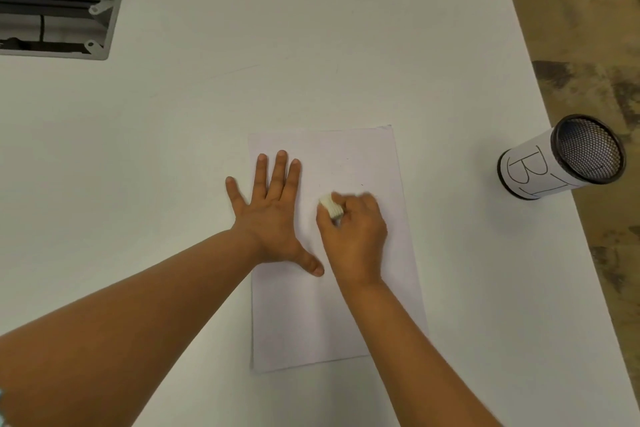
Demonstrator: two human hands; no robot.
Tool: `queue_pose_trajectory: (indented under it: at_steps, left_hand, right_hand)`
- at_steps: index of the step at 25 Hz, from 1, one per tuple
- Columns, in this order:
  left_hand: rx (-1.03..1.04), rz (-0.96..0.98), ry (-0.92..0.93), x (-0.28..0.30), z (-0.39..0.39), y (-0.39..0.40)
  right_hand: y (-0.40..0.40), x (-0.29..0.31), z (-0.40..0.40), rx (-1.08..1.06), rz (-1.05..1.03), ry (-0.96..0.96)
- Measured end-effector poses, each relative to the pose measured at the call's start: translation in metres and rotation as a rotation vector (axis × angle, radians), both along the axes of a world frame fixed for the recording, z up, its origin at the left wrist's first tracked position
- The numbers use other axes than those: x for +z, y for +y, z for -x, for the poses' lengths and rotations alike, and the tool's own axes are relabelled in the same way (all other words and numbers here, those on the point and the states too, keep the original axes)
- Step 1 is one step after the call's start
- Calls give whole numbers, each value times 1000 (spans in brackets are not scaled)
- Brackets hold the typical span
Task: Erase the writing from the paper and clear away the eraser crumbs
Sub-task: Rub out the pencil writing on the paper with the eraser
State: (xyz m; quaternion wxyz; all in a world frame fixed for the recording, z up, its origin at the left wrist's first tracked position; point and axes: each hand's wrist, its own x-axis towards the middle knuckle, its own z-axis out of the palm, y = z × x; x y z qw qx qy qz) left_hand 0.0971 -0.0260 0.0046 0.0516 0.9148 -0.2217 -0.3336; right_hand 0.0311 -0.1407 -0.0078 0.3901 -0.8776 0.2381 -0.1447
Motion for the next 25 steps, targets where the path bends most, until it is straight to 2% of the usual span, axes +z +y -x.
queue_pose_trajectory:
  at_steps: [2, 4, 10, 16, 22, 25]
  left_hand:
    - [11, 20, 1, -1, 0, 1]
    - [6, 17, -5, -1, 0, 0]
    - [6, -24, 9, 0, -3, -1]
    - [19, -2, -8, 0, -1, -2]
    - [1, -44, 9, 1, -3, -3]
    - [17, -29, 16, 3, -2, -4]
  right_hand:
    - [5, 0, 37, -5, -23, 1]
    - [6, -2, 37, 2, -25, 10]
    - [1, 6, -54, 13, 46, 60]
    - [9, 0, 30, 15, -29, 47]
    - [4, 8, -54, 56, 28, 78]
    - [2, 7, -26, 41, 20, 82]
